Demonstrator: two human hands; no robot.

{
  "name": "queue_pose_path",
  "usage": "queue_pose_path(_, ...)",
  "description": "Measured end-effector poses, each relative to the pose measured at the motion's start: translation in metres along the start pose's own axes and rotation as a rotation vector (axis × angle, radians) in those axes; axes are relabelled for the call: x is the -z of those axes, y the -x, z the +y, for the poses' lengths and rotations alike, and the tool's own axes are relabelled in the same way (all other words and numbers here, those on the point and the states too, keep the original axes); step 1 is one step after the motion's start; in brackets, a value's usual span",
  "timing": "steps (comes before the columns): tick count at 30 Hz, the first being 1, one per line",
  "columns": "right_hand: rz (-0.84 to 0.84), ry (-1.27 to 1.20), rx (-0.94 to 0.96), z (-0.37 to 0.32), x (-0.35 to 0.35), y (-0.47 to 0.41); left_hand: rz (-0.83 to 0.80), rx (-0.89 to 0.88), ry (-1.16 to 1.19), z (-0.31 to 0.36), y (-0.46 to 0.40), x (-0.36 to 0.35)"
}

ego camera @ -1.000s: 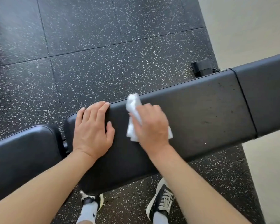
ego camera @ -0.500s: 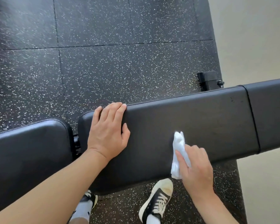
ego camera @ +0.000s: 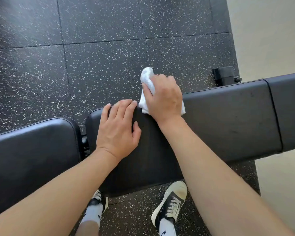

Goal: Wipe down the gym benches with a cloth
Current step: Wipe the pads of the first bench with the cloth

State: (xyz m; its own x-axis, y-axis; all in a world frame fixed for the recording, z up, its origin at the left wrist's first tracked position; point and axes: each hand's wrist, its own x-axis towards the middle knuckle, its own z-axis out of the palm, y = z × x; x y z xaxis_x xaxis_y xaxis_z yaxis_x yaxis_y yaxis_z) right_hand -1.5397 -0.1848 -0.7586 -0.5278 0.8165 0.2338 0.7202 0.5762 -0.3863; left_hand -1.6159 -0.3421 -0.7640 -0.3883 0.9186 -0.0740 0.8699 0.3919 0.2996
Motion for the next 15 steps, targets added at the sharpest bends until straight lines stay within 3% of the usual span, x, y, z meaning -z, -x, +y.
queue_pose_path(8, -0.028, -0.049, 0.053, 0.016, 0.032, 0.073, -0.134, -0.113, -0.199, 0.006, -0.004, 0.003)
queue_pose_path(15, -0.120, -0.016, 0.127, 0.075, 0.090, 0.192, -0.240, -0.272, -0.147, 0.037, -0.019, 0.011)
